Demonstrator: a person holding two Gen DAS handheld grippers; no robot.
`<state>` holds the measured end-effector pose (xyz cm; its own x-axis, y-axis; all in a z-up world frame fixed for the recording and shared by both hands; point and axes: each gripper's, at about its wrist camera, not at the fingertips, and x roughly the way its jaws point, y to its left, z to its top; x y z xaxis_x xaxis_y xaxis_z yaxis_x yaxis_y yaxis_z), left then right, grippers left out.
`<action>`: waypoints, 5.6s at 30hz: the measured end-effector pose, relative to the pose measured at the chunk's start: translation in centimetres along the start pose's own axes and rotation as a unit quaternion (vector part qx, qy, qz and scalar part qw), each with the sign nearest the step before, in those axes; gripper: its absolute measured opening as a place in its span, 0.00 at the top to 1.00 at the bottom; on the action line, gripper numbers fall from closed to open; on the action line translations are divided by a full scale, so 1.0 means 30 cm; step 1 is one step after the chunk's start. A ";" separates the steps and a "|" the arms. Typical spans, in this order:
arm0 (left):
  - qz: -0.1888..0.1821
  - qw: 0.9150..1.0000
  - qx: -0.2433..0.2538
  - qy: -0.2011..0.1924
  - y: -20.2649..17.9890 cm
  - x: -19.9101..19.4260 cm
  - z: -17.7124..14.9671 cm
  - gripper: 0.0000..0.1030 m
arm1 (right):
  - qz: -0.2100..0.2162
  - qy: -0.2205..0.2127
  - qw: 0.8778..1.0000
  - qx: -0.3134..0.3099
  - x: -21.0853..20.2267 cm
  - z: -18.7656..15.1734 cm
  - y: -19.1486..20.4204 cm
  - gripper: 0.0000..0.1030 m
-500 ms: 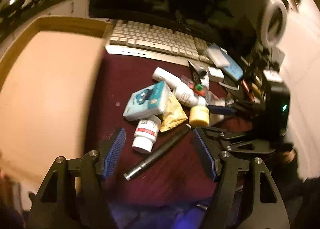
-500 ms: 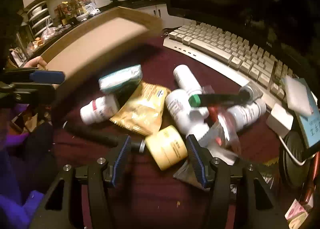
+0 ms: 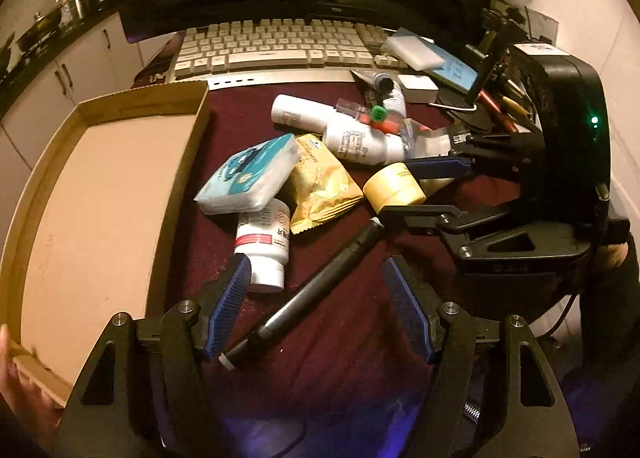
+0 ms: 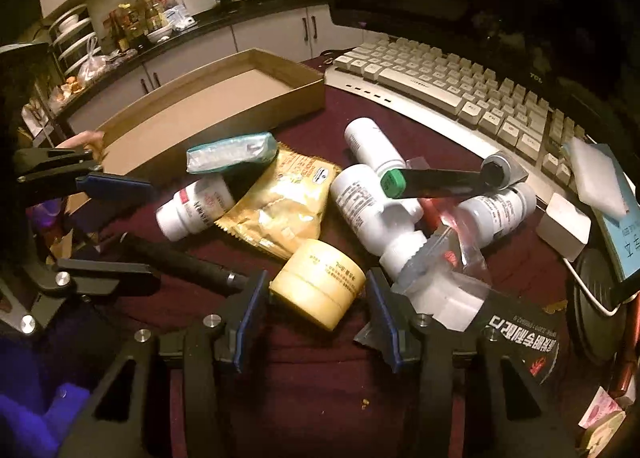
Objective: Organize objects
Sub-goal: 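Lower the left gripper onto the black marker pen while the right gripper approaches the yellow jar, then grasp the black marker with the left gripper while the right gripper grasps the yellow jar, then place the marker and yellow jar into the cardboard tray with both grippers, then grasp the white pill bottle with the left gripper while the right grasps the cracker packet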
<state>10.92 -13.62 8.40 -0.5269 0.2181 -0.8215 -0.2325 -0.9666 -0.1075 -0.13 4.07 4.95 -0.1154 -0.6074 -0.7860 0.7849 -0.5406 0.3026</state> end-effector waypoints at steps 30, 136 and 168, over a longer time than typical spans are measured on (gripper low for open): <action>0.006 0.997 0.037 0.069 0.040 0.112 -0.053 0.74 | -0.051 -0.013 0.999 0.013 0.134 0.033 0.095 0.40; -0.002 0.957 -0.271 -0.107 0.307 -0.066 0.008 0.57 | -0.050 -0.085 0.994 0.049 0.139 0.147 0.241 0.37; 0.014 0.985 -0.147 -0.088 0.132 -0.039 0.035 0.55 | -0.117 -0.007 0.988 0.098 0.336 0.207 0.127 0.41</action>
<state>9.76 -17.56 9.52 -0.6698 0.1864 -0.7187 0.0165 -0.9640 -0.2654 -2.08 -7.74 1.54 -0.2887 -0.4594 -0.8400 0.6026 -0.7689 0.2135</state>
